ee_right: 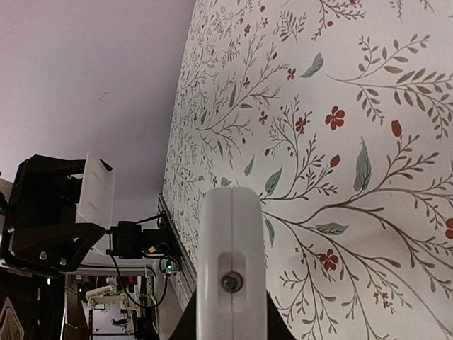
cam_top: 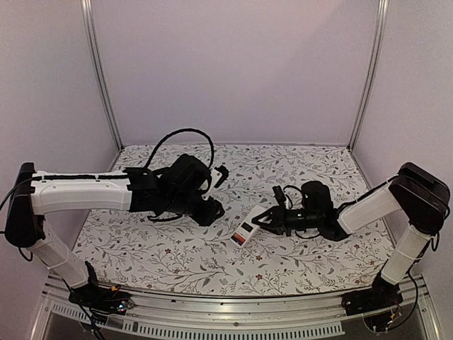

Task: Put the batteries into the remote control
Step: Place the remote control without the battery cover at the center of the board.

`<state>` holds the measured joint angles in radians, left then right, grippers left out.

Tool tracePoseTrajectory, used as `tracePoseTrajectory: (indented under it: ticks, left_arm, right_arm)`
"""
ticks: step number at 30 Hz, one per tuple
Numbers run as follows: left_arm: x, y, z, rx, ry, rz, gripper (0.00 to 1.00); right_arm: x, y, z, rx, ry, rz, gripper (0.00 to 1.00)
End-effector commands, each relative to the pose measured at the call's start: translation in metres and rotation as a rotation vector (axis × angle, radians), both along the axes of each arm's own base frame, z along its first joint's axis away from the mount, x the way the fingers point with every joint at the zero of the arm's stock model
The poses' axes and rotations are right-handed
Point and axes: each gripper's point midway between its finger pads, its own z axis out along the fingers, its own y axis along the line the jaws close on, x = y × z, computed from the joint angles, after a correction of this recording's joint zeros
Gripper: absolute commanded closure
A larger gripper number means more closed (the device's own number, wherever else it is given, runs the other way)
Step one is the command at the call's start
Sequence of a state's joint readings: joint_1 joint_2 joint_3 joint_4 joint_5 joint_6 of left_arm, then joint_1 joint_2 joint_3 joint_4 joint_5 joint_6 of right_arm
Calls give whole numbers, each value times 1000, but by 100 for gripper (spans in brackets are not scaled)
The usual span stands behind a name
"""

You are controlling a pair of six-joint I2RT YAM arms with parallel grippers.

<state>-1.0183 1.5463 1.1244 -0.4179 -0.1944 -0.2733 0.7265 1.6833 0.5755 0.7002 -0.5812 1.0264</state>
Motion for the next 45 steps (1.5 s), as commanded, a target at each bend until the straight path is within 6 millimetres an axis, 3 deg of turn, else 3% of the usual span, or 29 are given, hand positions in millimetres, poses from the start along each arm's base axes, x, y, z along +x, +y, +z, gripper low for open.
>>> tracePoseTrajectory:
  ticks: [1, 7, 14, 23, 35, 40, 45]
  left_arm:
    - [3, 6, -1, -25, 9, 31, 62]
    - [2, 8, -1, -29, 7, 29, 61]
    - [2, 10, -2, -28, 4, 31, 61]
    - [0, 11, -9, -12, 18, 17, 60]
    - [-20, -5, -20, -11, 58, -169, 55]
    - [-33, -13, -23, -36, 56, -271, 54]
    - [-45, -17, -37, -19, 61, -343, 52]
  right_arm:
    - [15, 14, 2, 37, -41, -38, 94]
    - [17, 17, -28, -23, -19, -68, 90]
    - [12, 5, -52, -78, 19, -101, 67]
    - [-15, -24, -71, -196, 105, -109, 52]
    - [-65, -73, -89, -415, 217, -64, 32]
    - [-66, -88, -68, -468, 142, -65, 31]
    - [-30, -88, -30, -459, 6, -80, 31]
